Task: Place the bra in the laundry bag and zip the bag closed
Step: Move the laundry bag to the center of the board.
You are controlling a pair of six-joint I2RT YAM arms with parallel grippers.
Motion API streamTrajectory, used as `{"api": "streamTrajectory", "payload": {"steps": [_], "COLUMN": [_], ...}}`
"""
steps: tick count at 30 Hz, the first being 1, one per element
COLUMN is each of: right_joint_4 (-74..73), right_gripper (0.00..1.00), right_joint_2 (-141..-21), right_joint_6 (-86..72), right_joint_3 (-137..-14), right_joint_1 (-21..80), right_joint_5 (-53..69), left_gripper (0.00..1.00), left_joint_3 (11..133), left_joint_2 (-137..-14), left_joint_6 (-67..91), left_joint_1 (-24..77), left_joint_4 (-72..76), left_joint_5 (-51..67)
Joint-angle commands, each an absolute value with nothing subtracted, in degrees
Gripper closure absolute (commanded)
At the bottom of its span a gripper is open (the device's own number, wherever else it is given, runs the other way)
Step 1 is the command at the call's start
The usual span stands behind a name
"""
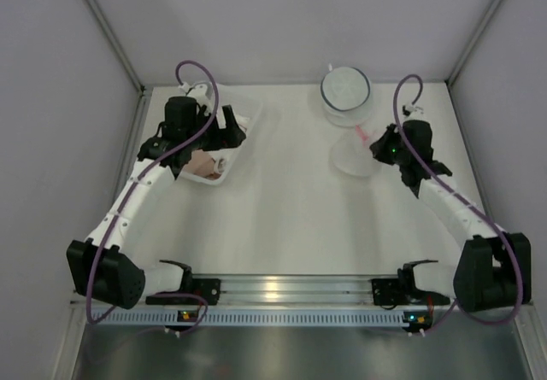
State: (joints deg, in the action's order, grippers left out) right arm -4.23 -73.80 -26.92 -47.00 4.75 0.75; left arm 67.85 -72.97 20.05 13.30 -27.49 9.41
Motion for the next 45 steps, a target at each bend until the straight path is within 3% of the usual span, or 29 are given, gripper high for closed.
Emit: {"api": "streamTrajectory", "payload": {"steps": [1,11,14,15,16,18,19,21,25,31,45], "right_joint_4": [-5.3,-6.4,-13.6,-15.3,-17.0,-22.6,-24.2,-28.4,-33.6,-31.9,-27.4], "right_gripper": [1.0,1.0,0.87,0.81,0.48,0.28,0.11,0.01,0.01,0.01,0.01], "right_joint_2": [-66.6,-47.7,-47.8,-48.4,-48.5,-48.1,-47.9,-47.9,-51.1,-54.1,-59.1], "right_joint_6": [-21.5,-23.7,-23.4,-22.9,-22.4,-22.8,-23.1,-23.5,-24.2,-23.3,-22.4], "right_joint_3": [-42.2,-26.9,-27.9,-28.5,-29.0,-31.8,-33.0,-37.4,-44.0,-45.4,-49.0], "right_joint_1": [10.6,25.8,28.2,28.7,29.0,29.2,29.2,28.9,27.1,22.6,22.9], "right_joint_5": [12.4,28.8,26.2,25.3,22.9,18.0,13.6,9.9,4.4,6.3,13.7], "left_gripper": [0.04,0.04,0.05,0.05,0.05,0.07,0.07,0.07,0.07,0.09,0.09], "left_joint_3": [70.9,71.2,71.9,72.2,72.6,73.3,73.5,72.4,72.2,69.6,42.5], "left_joint_2": [-70.9,-74.3,-77.7,-79.7,-80.8,-84.0,-85.0,-87.5,-91.8,-92.4,-67.3], "left_joint_6": [17.8,14.9,14.9,15.2,15.5,15.6,15.4,13.1,9.0,11.8,43.8], "left_joint_1": [16.9,27.0,31.6,33.4,34.1,35.8,36.1,36.8,36.8,36.7,36.7], "left_joint_4": [-23.8,-22.2,-21.9,-21.7,-21.8,-21.4,-21.4,-19.4,-18.8,-21.5,-24.6], "left_joint_5": [12.6,10.6,7.7,6.9,6.5,6.1,6.0,7.5,9.3,5.5,-7.3]}}
